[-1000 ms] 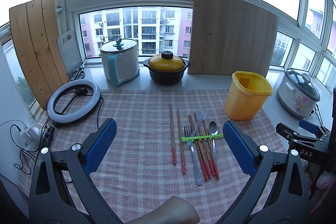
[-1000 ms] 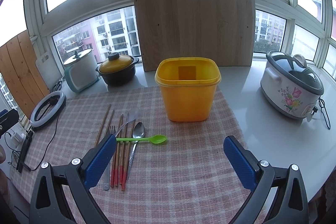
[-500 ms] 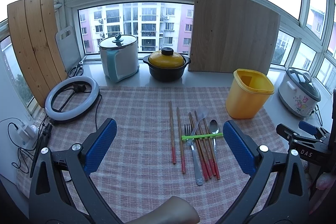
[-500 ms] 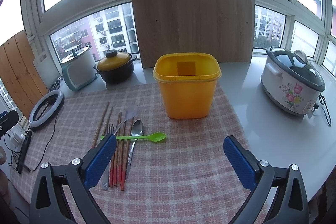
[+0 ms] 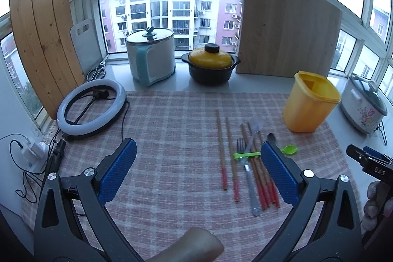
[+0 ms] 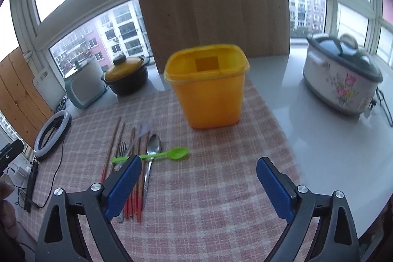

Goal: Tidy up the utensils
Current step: 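Lower the right gripper onto the green plastic spoon and close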

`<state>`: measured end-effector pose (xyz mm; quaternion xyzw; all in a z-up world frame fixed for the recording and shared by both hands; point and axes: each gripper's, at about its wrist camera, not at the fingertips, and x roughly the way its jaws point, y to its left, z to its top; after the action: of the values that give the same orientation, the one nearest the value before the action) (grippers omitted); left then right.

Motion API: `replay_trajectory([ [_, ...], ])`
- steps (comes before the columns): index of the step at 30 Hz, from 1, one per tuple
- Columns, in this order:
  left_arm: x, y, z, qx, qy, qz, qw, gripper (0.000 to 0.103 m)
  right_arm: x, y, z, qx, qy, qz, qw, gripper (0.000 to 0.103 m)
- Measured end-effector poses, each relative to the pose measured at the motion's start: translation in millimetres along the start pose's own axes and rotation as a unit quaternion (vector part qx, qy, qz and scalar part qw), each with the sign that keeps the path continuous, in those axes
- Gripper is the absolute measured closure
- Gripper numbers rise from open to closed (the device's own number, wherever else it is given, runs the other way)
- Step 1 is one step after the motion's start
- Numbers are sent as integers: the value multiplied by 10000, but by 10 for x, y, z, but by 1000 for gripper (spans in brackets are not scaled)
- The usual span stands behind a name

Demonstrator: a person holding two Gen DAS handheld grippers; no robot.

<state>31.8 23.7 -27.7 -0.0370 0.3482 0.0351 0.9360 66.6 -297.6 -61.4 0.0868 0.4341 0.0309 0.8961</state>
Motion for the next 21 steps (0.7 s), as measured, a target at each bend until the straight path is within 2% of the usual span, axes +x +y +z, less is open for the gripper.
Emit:
replay_trajectory([
  [3, 101, 81, -15, -3, 118, -31, 9999, 0, 93, -47, -41, 127, 243, 180, 9995, 14],
  [6, 187, 147, -17, -12, 230, -121, 9997, 0, 186, -78, -80, 233, 412, 308, 9984, 15],
  [12, 425, 206, -21, -78, 575, -311, 9978, 17, 394, -108, -66, 432, 683, 485, 9955, 19],
  [14, 513, 211, -29, -104, 719, -423, 9965, 18, 474, -127, -52, 569, 803, 583, 9934, 21],
  [16, 594, 218, -43, -135, 832, -496, 9952, 27, 570, -129, -44, 759, 987, 722, 9896, 27],
  [19, 736, 219, -53, -169, 1007, -642, 9927, 31, 713, -98, -43, 960, 1215, 868, 9841, 32],
  [21, 825, 210, -57, -154, 1085, -711, 9914, 36, 804, -56, -52, 1049, 1347, 862, 9815, 40],
])
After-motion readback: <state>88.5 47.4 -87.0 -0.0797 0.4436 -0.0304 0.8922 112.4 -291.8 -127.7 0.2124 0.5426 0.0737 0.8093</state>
